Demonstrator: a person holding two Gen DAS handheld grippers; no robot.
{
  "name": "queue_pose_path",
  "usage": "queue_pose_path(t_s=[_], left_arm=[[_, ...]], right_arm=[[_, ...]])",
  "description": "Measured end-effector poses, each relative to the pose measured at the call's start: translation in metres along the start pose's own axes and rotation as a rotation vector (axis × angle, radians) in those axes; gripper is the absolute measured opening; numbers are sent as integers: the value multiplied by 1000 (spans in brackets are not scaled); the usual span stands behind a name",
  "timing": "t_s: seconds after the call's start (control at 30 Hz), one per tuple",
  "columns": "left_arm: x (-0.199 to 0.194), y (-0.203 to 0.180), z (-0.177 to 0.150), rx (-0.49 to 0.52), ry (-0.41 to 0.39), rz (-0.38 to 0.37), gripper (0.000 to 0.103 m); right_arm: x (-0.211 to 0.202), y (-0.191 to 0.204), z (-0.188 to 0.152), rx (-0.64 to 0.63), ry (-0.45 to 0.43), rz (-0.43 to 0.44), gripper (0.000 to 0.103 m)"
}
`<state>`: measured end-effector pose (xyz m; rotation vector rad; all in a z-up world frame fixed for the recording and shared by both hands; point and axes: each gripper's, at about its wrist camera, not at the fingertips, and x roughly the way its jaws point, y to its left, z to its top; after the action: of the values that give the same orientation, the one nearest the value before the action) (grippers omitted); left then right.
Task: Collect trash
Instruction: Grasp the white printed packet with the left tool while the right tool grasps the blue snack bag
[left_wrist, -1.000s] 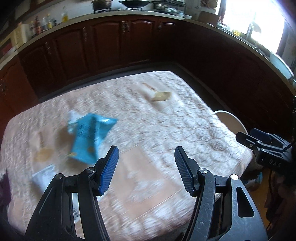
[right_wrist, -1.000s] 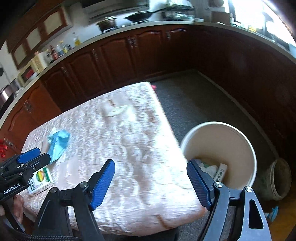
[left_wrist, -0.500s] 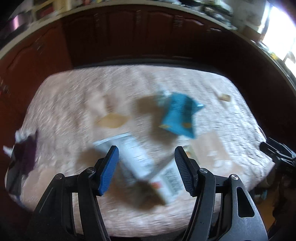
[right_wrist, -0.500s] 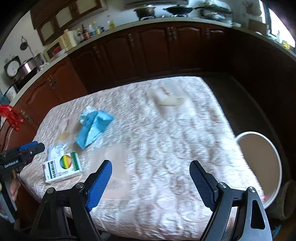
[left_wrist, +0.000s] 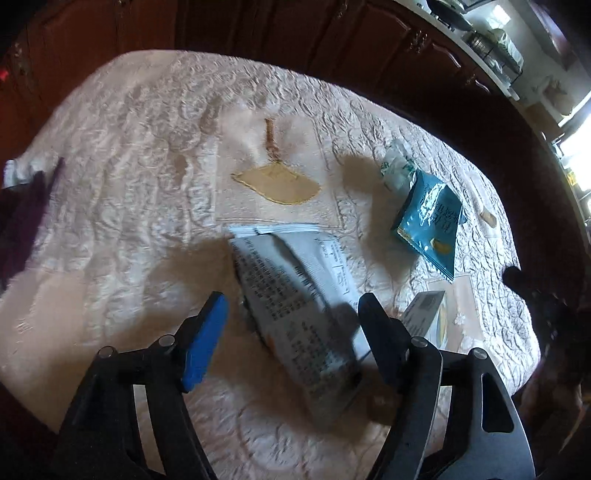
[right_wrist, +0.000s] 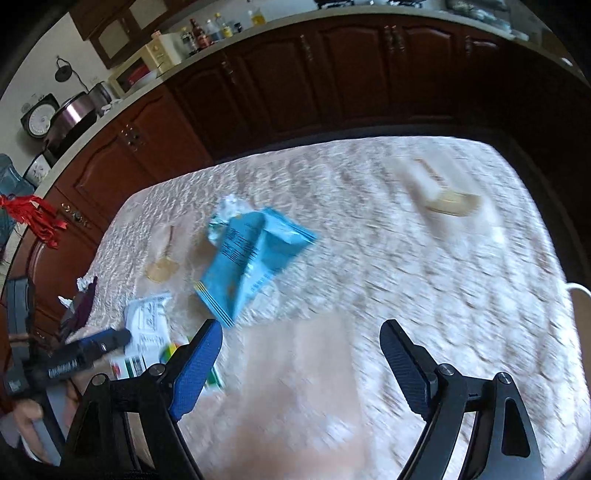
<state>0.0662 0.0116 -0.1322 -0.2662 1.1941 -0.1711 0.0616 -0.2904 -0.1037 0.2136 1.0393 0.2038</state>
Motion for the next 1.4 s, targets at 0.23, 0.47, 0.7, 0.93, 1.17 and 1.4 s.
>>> queue_pose_path(t_s=[0.23,0.47,0.7,0.93,1.17,1.4], left_arm=[[15,-4,10,14,33,-19,72],[11,-13,14,96,7,-47,46],[-14,-4,30,93,-96,-35,42],[-41,-17,41,116,-172,-30,42],[-53,-54,32,202,-211,-40,42],[-52,-94,18,289,-208,-45,42]], right_arm=[[60,17,33,44,57,56,86],[100,12,39,120,86,105,55],[67,1,35,76,18,116,40],[21,-18,27,83,-43,134,40],[-15,-28,12,80,-80,135,40],[-42,-29,-3,67,-115,126,40]])
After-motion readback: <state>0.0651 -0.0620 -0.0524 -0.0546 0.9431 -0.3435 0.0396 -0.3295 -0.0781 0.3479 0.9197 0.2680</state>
